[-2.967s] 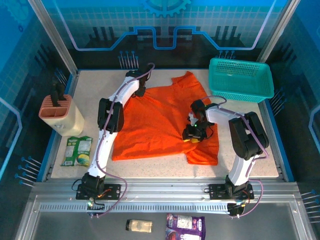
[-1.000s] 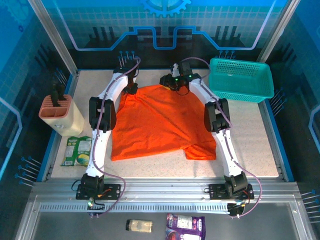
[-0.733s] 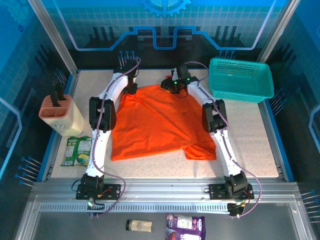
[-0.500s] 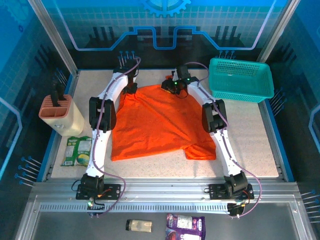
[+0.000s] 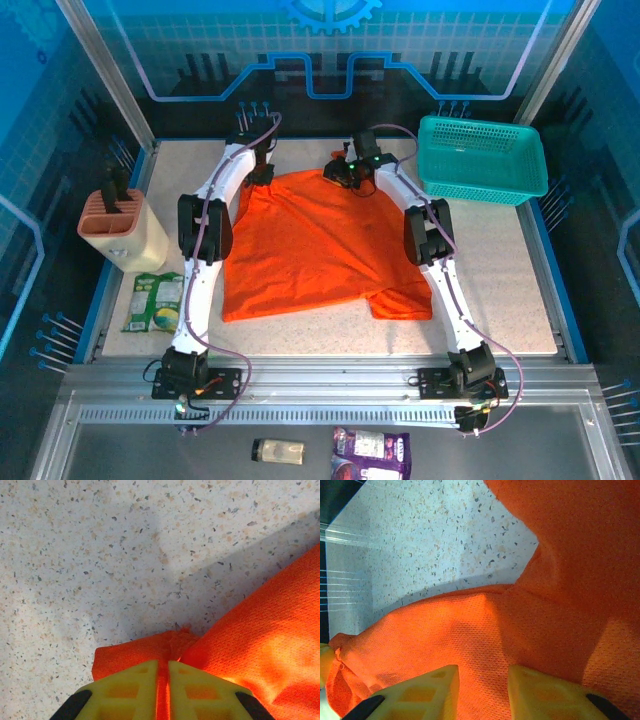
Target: Fold the inside-out t-shirt
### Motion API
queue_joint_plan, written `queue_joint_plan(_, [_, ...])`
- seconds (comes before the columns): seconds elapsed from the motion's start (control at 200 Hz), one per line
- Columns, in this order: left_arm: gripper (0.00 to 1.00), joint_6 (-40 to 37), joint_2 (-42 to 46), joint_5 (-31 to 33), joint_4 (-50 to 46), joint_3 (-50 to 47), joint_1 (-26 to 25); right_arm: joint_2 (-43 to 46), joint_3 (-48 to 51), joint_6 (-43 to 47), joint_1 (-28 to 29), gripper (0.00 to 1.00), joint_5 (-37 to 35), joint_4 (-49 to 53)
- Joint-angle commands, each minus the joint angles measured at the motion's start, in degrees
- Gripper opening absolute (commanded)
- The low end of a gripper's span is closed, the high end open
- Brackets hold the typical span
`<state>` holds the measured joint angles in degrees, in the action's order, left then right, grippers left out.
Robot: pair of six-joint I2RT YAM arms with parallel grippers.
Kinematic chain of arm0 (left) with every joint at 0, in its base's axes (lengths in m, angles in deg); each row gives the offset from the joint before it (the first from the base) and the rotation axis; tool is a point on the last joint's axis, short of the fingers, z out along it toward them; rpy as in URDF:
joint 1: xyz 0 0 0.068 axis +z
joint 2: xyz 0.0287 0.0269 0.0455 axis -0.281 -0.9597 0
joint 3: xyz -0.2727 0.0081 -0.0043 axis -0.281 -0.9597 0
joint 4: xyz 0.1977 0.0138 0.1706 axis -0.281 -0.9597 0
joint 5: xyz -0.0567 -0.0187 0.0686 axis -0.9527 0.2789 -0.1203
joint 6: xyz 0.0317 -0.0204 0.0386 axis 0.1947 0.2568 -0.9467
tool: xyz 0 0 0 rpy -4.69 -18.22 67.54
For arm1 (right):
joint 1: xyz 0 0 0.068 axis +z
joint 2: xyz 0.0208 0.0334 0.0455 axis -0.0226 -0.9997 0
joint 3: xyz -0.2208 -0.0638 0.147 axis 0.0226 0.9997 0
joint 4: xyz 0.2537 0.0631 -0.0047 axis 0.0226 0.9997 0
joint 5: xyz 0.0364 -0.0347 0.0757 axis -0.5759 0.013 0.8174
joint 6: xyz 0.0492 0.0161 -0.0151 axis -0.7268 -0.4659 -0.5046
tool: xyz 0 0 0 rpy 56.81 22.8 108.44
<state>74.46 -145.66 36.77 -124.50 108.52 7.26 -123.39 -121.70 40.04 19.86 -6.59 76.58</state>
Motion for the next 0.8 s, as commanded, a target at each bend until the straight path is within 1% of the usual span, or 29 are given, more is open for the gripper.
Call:
queue_joint_plan(0.0, [0.13,0.4,-1.5,-1.1,-2.2,2.9,0.2,-2.6,-0.3,0.4,-0.5,0.33,-1.5,3.5])
queue_joint_plan(0.18, [0.16,1.2,-3.3,-3.3,-3.6,4.0,0.4,-2.6,-0.4,0.1,-0.6,0.33,-1.5,3.4])
queue_joint_plan(0.415, [0.2,1.9,-3.5,-4.4,-3.8,4.3,0.7,-2.6,-0.6,0.2,-0.7,0.33,-1.7,3.6])
queue_joint_plan(0.56, [0.14,1.6,-3.5,-2.9,-3.8,4.6,0.8,-2.6,-0.5,0.4,-0.7,0.32,-1.8,3.9])
queue_joint_plan(0.655, [0.12,1.7,-3.2,-2.5,-3.8,4.7,1.0,-2.6,-0.5,0.6,-0.6,0.32,-2.0,4.2])
queue_joint_plan(0.735, [0.08,1.7,-3.0,-2.3,-3.7,5.0,1.1,-2.7,-0.5,0.6,-0.7,0.32,-2.3,4.5])
queue_joint_plan(0.791, [0.03,1.8,-2.7,-1.9,-3.5,5.0,1.2,-2.7,-0.5,0.6,-0.8,0.32,-2.7,4.8])
